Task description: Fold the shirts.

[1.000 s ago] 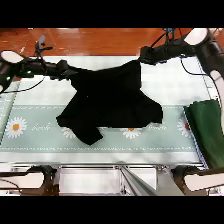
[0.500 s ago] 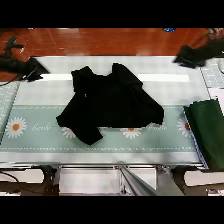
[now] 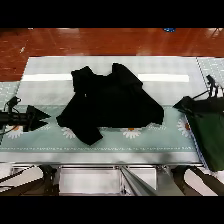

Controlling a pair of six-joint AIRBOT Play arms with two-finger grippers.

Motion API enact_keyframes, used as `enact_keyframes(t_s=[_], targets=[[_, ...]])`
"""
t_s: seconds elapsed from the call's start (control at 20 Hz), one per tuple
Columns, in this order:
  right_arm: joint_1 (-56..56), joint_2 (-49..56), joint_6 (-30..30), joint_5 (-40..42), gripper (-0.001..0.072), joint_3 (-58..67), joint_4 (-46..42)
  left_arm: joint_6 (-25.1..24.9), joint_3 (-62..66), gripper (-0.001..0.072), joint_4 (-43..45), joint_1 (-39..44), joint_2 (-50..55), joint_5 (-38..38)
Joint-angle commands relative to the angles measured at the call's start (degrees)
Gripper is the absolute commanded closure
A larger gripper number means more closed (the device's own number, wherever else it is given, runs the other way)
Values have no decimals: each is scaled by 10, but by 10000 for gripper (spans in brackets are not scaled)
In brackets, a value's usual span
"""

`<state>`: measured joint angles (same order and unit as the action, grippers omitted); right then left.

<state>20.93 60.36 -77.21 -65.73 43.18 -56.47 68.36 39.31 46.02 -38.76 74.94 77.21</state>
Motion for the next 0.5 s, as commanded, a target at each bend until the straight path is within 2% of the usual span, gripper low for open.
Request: enact_keyframes(t_s=[0.0,0.4,0.45], targets=[[4,-42,24,17,303,-64,61,-28,-70,205,-40,9,-3,-70],[4,-43,22,19,303,-64,98,-26,-71,220,-47,136,57,-129],[4,-43,22,22,302,-64,100,-26,-67,402,-48,148,62,-135]])
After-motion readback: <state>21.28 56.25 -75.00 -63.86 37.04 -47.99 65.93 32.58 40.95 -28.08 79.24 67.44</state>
